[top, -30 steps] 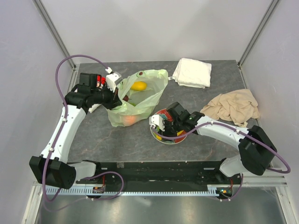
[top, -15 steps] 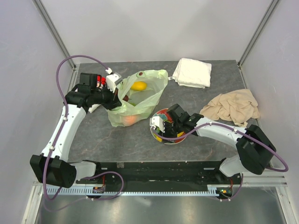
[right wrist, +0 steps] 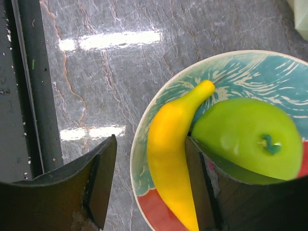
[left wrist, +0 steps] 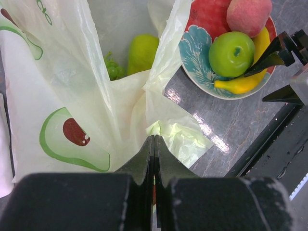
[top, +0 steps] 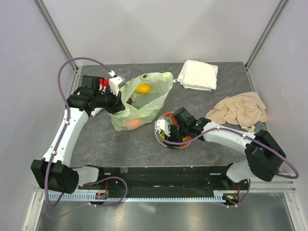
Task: Take the fake fruits out of the plastic bag
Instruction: Place the fake fruit on the plate, then take out the fake fruit from the plastic bag.
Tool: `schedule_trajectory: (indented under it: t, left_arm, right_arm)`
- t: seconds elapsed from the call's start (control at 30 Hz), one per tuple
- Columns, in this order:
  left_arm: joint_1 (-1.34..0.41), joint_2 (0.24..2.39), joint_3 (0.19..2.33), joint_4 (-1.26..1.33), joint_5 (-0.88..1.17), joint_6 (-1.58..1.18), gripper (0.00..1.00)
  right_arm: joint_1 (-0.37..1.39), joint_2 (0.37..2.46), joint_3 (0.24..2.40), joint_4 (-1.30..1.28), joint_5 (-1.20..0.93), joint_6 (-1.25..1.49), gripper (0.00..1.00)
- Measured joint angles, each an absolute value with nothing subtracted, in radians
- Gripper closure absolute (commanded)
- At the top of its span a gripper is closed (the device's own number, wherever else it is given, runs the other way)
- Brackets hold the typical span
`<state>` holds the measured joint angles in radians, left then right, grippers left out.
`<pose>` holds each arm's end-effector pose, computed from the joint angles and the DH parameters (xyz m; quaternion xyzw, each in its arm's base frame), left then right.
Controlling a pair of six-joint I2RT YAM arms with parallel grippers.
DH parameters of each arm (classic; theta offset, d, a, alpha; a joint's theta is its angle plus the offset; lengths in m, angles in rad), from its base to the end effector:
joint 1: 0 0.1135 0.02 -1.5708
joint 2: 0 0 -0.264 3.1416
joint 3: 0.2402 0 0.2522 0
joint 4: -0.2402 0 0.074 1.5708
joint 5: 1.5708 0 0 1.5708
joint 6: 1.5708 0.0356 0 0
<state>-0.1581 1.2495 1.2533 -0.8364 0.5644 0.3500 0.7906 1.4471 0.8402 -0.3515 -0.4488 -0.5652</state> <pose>0.2453 -0.0584 0.3479 0.3224 0.8418 -0.2253 0.3698 0.1887 0.2126 0.1983 -0.6352 0.6820 0.2439 0.2682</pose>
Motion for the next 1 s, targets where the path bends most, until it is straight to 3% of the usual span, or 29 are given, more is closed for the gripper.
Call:
schedule_trajectory:
  t: [0.33,0.53,0.87,1.0]
  left_arm:
    - [-0.158,1.246,1.253,-0.858,0.638,0.37,0.98]
    - [-0.159,1.197,1.204,-0.869,0.675,0.373,0.98]
    - [-0.159,1.11,1.138,-0.907,0.738,0.372,0.98]
    - [-0.159,1.11,1.138,-0.912,0.736,0.372,0.98]
  right_arm:
    - [0.806,1.351,1.025,-0.515,-0.498,-0.488,0.27]
    - [0.806,1.353,1.234,-0.554,-0.496,-0.409,0.31]
    - [0.795,1.84,1.655,-0.411,-0.341,-0.363,0.45]
    - [0.744,2.09,1.841,-0.382,-0.291,-0.356,0.27]
